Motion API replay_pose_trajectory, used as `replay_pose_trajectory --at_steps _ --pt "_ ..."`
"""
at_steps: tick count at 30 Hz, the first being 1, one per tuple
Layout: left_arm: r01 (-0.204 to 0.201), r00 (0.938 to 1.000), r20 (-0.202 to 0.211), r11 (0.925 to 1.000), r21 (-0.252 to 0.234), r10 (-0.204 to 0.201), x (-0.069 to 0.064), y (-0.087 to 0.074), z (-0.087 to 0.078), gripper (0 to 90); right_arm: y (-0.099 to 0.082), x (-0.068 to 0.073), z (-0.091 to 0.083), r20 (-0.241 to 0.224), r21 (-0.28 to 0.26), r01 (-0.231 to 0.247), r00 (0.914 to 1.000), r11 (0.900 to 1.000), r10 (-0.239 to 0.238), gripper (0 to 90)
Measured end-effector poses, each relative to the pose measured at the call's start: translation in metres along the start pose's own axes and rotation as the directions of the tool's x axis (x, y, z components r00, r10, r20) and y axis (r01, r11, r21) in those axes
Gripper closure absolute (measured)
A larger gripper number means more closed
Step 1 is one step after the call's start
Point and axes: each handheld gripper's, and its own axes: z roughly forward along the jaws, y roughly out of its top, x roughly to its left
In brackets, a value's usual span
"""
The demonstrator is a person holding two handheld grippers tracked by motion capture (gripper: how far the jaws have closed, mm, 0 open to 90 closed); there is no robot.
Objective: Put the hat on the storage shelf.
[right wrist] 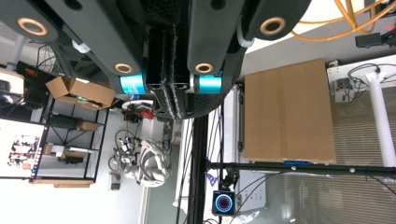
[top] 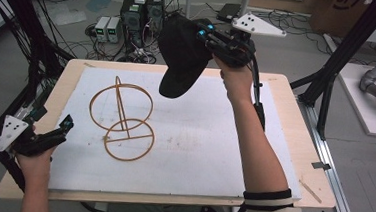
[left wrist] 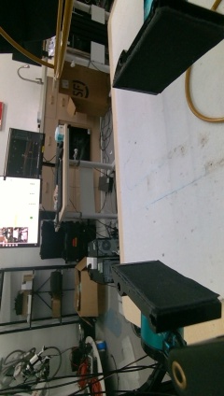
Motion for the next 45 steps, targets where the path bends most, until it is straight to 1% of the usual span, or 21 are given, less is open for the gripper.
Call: replay_pose_trajectory --at_steps 4,7,10,16,18,19,22,28,29,33,35,38,39,41,45 --pt "0.004 1.0 -0.001 1.0 -0.003 -0.004 0.001 0.0 0.0 10.3 0.01 0.004 0.006 0.007 -0.003 0.006 1.0 1.0 -0.006 89.5" --pt "0.005 1.0 -0.003 1.0 -0.003 -0.006 0.002 0.0 -0.001 10.3 0.018 0.008 0.01 0.014 -0.017 0.01 0.9999 0.9998 -0.01 89.7" --pt "0.011 0.9999 -0.005 0.9999 -0.007 -0.011 0.002 0.0 -0.001 10.3 0.028 0.014 0.014 0.008 -0.03 0.012 0.9999 0.9995 -0.012 89.8" --pt "0.017 0.9998 -0.008 0.9998 -0.011 -0.018 0.004 0.0 -0.002 10.3 0.045 0.029 0.023 -0.027 -0.055 0.024 0.9993 0.9982 -0.025 89.8" --pt "0.017 0.9998 -0.008 0.9998 -0.013 -0.017 0.004 0.0 -0.003 10.3 0.05 0.036 0.026 -0.041 -0.068 0.019 0.9989 0.9975 -0.022 89.8" --pt "0.018 0.9998 -0.008 0.9998 -0.013 -0.018 0.005 0.0 -0.003 10.3 0.052 0.04 0.027 -0.049 -0.073 0.01 0.9987 0.9973 -0.014 89.7" --pt "0.023 0.9997 -0.011 0.9996 -0.018 -0.024 0.005 0.0 -0.003 10.3 0.058 0.053 0.032 -0.074 -0.085 0.016 0.997 0.9963 -0.022 89.7" --pt "0.029 0.9994 -0.017 0.9994 -0.02 -0.03 0.007 0.0 -0.005 10.3 0.064 0.074 0.042 -0.101 -0.085 0.025 0.9943 0.996 -0.034 89.7" --pt "0.031 0.9994 -0.018 0.9993 -0.022 -0.031 0.007 0.0 -0.005 10.2 0.066 0.079 0.045 -0.105 -0.089 0.03 0.9937 0.9956 -0.039 89.7" --pt "0.033 0.9993 -0.018 0.9992 -0.022 -0.033 0.007 -0.001 -0.006 10.2 0.071 0.089 0.051 -0.11 -0.091 0.038 0.9928 0.9951 -0.048 89.7" --pt "0.033 0.9993 -0.018 0.9992 -0.021 -0.033 0.008 -0.001 -0.006 10.3 0.073 0.093 0.054 -0.115 -0.095 0.051 0.9914 0.9942 -0.062 89.7" --pt "0.04 0.999 -0.022 0.9989 -0.026 -0.04 0.009 -0.001 -0.007 10.3 0.077 0.097 0.056 -0.124 -0.101 0.041 0.9908 0.9941 -0.054 89.7" --pt "0.039 0.999 -0.02 0.999 -0.024 -0.039 0.009 -0.001 -0.007 10.3 0.077 0.098 0.056 -0.126 -0.101 0.048 0.9901 0.9937 -0.061 89.7" --pt "0.038 0.999 -0.024 0.999 -0.022 -0.039 0.01 -0.001 -0.008 10.3 0.076 0.102 0.057 -0.131 -0.096 0.058 0.9889 0.9937 -0.07 89.7" --pt "0.044 0.9986 -0.026 0.9986 -0.028 -0.045 0.011 -0.001 -0.008 10.3 0.069 0.11 0.057 -0.15 -0.095 0.042 0.9872 0.9946 -0.056 89.7"
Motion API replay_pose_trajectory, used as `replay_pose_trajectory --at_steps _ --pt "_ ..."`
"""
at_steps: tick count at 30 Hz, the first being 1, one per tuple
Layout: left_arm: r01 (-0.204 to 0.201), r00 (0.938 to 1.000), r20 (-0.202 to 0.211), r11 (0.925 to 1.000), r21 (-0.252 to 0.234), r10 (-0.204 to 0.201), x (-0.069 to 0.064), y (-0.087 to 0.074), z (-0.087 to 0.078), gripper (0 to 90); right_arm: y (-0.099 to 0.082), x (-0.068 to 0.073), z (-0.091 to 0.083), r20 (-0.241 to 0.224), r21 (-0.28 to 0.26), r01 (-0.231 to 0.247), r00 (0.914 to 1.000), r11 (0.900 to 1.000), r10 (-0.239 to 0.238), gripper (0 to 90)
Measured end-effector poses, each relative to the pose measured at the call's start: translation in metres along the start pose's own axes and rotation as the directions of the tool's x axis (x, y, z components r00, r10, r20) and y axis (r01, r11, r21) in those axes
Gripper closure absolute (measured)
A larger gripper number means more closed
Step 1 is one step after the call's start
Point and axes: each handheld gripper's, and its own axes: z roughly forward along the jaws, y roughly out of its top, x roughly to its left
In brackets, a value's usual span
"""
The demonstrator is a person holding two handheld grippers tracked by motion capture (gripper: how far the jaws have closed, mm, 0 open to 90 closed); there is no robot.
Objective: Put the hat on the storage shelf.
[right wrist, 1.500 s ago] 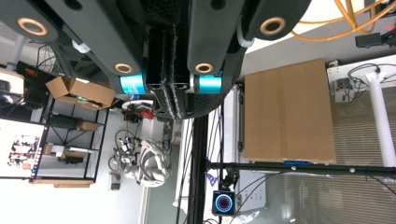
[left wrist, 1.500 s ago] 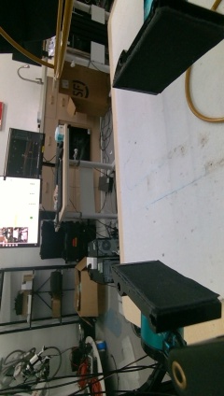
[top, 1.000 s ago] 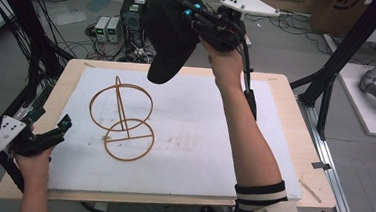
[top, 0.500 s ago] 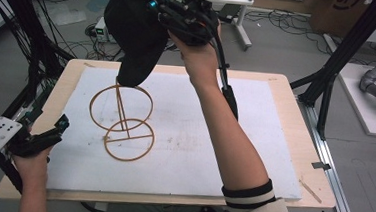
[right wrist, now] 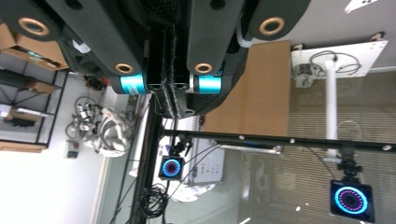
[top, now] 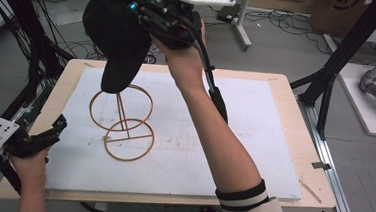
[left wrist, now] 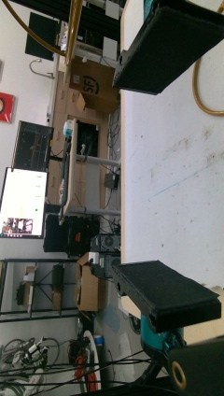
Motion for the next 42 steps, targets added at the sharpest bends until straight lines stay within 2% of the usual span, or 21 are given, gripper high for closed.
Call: replay_pose_trajectory --at_steps 5,12,21,28,42 --pt "0.001 1.0 0.001 1.0 -0.001 -0.001 0.0 0.0 -0.001 10.3 -0.014 0.009 0.004 -0.029 0.024 0.003 0.9996 0.9997 -0.002 89.6" --pt "0.003 1.0 -0.002 1.0 -0.002 -0.003 0.001 0.0 -0.001 10.3 -0.033 0.016 0.001 -0.054 0.056 0.001 0.9985 0.9984 0.002 89.6" --pt "0.005 1.0 -0.002 1.0 0.001 -0.005 0.001 0.0 -0.001 10.3 -0.065 0.02 -0.013 -0.085 0.087 -0.018 0.9961 0.9961 0.026 89.6" --pt "0.002 1.0 -0.002 1.0 0.003 -0.002 0.0 -0.001 -0.001 10.3 -0.085 0.02 -0.024 -0.091 0.113 -0.042 0.9944 0.9927 0.052 89.5" --pt "0.017 0.9996 -0.021 0.9998 -0.006 -0.017 0.005 -0.001 -0.004 10.3 -0.12 0.04 -0.03 -0.151 0.193 0.006 0.9882 0.9812 0.024 89.4"
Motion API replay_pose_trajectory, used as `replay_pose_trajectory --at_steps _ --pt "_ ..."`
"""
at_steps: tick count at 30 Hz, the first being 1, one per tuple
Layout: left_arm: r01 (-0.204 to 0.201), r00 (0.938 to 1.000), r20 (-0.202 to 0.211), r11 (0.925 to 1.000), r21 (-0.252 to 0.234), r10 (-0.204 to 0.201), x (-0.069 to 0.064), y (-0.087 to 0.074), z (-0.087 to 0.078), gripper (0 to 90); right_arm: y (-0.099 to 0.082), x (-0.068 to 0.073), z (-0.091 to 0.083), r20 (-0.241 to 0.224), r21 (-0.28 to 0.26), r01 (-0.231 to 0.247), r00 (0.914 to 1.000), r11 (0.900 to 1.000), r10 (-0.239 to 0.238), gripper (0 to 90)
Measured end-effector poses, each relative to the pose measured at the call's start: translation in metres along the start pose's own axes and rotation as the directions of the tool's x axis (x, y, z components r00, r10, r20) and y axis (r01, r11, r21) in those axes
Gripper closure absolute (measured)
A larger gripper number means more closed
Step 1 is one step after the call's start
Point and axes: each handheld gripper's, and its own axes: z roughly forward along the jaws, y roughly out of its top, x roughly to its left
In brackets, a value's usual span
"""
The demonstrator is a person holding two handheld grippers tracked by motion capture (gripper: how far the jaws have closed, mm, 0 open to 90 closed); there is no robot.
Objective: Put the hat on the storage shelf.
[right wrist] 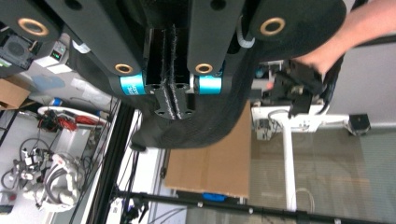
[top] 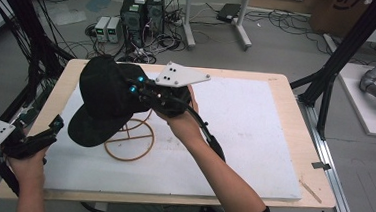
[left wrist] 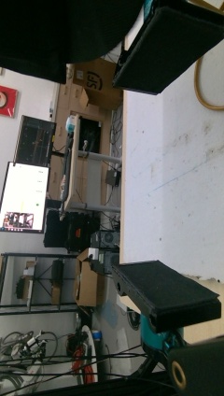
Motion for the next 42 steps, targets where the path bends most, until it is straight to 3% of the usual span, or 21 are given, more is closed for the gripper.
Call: replay_pose_trajectory --at_steps 12,19,23,27,33,42 --pt "-0.003 1.0 0.001 1.0 0.002 0.003 -0.002 0.0 0.001 10.3 -0.025 0.004 -0.011 -0.02 0.046 0.004 0.9998 0.999 -0.003 88.5" --pt "-0.003 1.0 -0.001 1.0 0.005 0.003 -0.001 -0.001 0.0 10.3 -0.036 0.008 -0.011 -0.03 0.077 0.033 0.9991 0.9965 -0.03 86.6" --pt "-0.005 1.0 0.003 1.0 0.007 0.005 -0.002 -0.001 0.001 10.3 -0.038 0.006 -0.017 -0.021 0.07 0.022 0.9996 0.9973 -0.021 81.3" --pt "-0.007 1.0 0.003 0.9999 0.008 0.007 -0.002 -0.001 0.002 10.3 -0.037 0.002 -0.022 -0.005 0.055 0.015 0.9999 0.9984 -0.015 68.8" --pt "-0.01 0.9999 0.005 0.9999 0.012 0.01 -0.003 -0.001 0.002 10.3 -0.036 -0.004 -0.026 0.062 0.036 -0.002 0.9981 0.9993 -0.001 45.4" --pt "-0.014 0.9999 0.009 0.9997 0.018 0.014 -0.004 -0.001 0.003 10.3 -0.033 -0.01 -0.03 0.175 -0.014 -0.008 0.9845 0.9999 0.01 12.0"
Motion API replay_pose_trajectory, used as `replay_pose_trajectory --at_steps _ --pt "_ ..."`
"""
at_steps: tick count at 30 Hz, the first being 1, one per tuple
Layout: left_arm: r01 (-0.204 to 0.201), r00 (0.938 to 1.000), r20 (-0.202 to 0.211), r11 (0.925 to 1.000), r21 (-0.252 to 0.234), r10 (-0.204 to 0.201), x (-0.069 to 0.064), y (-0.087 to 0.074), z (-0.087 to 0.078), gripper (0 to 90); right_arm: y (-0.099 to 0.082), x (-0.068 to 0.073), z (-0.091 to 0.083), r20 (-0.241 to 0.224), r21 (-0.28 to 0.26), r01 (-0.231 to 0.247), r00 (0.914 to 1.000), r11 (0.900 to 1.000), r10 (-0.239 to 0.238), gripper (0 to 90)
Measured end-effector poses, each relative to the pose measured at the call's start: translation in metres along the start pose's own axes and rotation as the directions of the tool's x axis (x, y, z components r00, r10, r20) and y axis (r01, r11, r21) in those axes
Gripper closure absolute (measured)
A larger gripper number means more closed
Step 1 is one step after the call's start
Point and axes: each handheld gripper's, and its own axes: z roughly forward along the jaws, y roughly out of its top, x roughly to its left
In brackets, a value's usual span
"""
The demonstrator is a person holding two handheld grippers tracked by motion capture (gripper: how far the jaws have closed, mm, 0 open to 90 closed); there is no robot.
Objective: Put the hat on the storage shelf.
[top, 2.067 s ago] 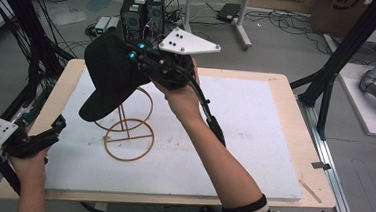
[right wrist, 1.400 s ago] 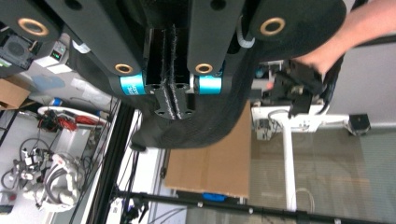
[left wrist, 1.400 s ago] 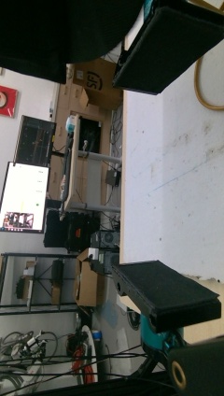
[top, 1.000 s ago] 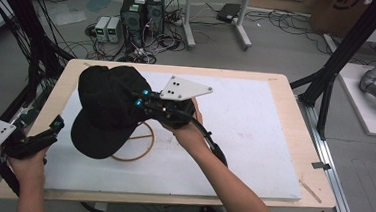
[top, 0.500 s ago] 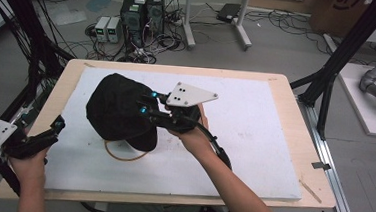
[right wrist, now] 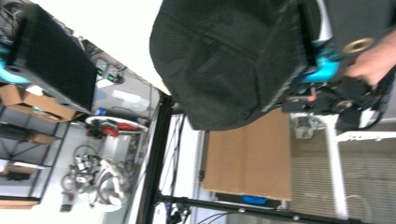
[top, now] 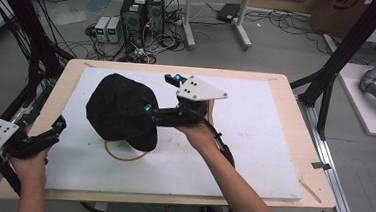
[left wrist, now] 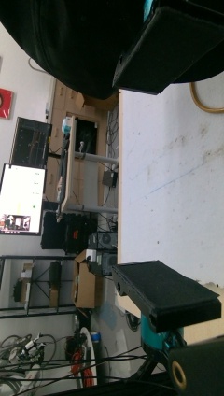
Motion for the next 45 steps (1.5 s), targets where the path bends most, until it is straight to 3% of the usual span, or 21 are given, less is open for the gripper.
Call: replay_pose_trajectory --at_steps 13,27,32,45 --pt "0.0 1.0 0.002 1.0 0.001 0.0 -0.001 0.0 0.0 10.3 0.004 -0.007 -0.011 0.031 -0.028 -0.006 0.9995 0.9996 0.007 10.9" --pt "-0.006 0.9999 0.008 1.0 0.005 0.006 -0.003 0.0 0.002 10.3 0.007 -0.033 -0.046 0.15 -0.038 -0.021 0.9883 0.9991 0.027 11.0" --pt "-0.006 0.9999 0.009 1.0 0.004 0.006 -0.003 0.0 0.002 10.3 0.007 -0.044 -0.064 0.2 -0.055 -0.023 0.9792 0.9982 0.034 11.0" --pt "-0.015 0.9998 0.015 0.9998 0.013 0.014 -0.006 -0.001 0.004 10.3 -0.003 -0.069 -0.108 0.328 -0.065 -0.043 0.9426 0.997 0.062 11.0"
